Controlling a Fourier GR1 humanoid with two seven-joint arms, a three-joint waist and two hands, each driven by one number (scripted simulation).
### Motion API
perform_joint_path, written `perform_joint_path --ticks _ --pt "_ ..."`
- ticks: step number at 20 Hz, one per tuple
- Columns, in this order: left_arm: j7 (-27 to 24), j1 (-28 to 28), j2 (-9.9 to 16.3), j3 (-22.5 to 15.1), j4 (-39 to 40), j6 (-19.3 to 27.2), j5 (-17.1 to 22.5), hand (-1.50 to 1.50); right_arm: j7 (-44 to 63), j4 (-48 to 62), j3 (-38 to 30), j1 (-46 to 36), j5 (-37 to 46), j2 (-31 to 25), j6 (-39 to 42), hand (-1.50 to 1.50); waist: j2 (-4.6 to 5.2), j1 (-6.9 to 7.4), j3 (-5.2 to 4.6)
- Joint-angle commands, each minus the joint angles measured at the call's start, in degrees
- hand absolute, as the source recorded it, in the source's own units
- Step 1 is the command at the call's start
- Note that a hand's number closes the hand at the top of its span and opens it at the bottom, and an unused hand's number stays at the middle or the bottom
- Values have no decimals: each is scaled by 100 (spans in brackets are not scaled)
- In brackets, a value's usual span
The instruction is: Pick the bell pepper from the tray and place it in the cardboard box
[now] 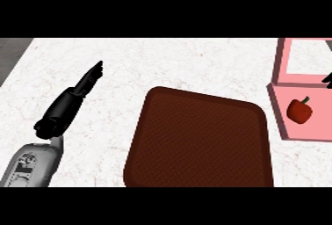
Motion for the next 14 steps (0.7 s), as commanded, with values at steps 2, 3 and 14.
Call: perform_joint_path --ticks 2,3,14 --pt "-2 -35 152 178 36 -121 91 0 -1306 582 -84 -537 -408 101 771 -150 -19 -26 -2" --pt "41 -132 36 110 148 -76 70 0 -1299 647 -195 -437 -753 377 736 -150 -2 -68 3" --pt "-141 6 51 73 119 -65 -13 0 1088 2247 -1582 -792 -4191 1214 2677 -150 31 -6 -1"
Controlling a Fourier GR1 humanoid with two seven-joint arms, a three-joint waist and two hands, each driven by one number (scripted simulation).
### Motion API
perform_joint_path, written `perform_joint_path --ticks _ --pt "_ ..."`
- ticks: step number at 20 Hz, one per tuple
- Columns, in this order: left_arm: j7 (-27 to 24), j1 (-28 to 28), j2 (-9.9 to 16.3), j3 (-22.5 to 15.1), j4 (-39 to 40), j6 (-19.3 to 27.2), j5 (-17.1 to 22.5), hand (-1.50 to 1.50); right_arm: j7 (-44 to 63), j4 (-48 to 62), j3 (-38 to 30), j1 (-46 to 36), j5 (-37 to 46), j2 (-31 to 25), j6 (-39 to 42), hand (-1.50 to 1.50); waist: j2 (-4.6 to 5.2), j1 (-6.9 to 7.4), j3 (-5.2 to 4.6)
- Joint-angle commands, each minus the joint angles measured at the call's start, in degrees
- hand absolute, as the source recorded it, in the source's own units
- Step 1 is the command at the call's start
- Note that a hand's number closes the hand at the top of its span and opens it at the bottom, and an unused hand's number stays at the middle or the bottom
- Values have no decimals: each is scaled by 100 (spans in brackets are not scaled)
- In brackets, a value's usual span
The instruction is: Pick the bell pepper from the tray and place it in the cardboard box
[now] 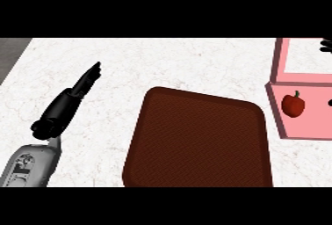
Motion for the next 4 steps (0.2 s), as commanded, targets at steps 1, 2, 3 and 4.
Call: perform_joint_path --ticks 1,2,3,4 --pt "-127 53 127 102 -15 -78 36 0 347 881 -519 -402 -995 -65 1589 -150 2 66 -4" --pt "-182 66 -1 -30 -42 -90 31 0 569 1130 -658 -573 -1148 -94 1595 -150 30 109 1" --pt "50 -68 33 17 -29 -65 20 0 603 1280 -729 -630 -1229 -139 1683 -150 31 77 11" --pt "-120 -122 -45 -45 124 25 -103 0 687 1462 -805 -821 -1233 -230 1620 -150 79 100 13"
